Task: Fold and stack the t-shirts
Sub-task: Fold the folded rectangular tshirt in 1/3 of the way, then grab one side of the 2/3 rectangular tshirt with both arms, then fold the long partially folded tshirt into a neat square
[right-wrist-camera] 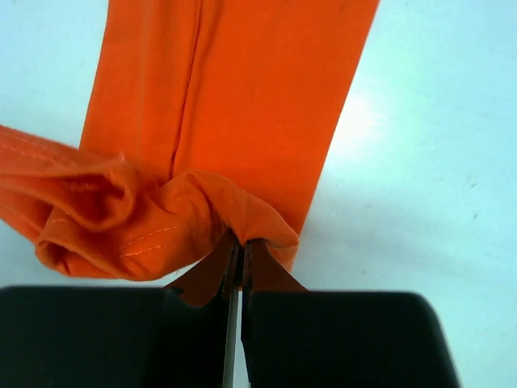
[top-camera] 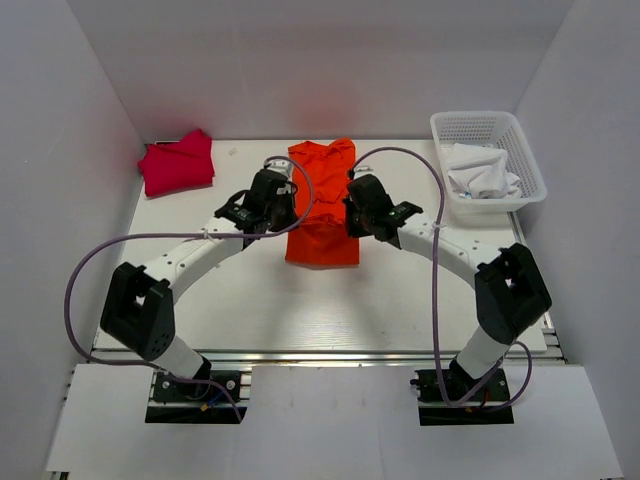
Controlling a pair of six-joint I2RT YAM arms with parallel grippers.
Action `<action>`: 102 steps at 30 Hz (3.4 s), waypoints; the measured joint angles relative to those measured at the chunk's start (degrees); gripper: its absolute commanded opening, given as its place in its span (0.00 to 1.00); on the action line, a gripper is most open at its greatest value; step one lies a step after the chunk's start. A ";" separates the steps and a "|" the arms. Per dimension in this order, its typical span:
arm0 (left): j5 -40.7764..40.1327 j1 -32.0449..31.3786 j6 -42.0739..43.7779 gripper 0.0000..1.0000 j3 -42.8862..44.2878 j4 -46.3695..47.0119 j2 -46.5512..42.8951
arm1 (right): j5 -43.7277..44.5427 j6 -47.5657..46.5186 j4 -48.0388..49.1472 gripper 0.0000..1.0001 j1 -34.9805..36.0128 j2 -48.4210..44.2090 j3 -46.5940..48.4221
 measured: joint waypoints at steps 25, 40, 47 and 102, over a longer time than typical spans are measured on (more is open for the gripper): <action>1.16 7.74 4.90 0.02 20.48 2.32 27.34 | -6.86 -2.16 -0.35 0.04 -9.92 22.23 20.94; 4.81 12.17 8.63 1.00 35.32 3.15 33.22 | -8.68 6.25 0.11 0.90 -14.88 29.14 32.15; 8.39 12.15 9.35 1.00 11.56 5.38 18.67 | -14.38 4.50 3.19 0.90 -14.51 15.76 11.91; 33.53 8.72 6.56 0.00 -17.35 6.64 -11.96 | -31.06 6.27 8.94 0.00 -13.68 -17.33 -22.75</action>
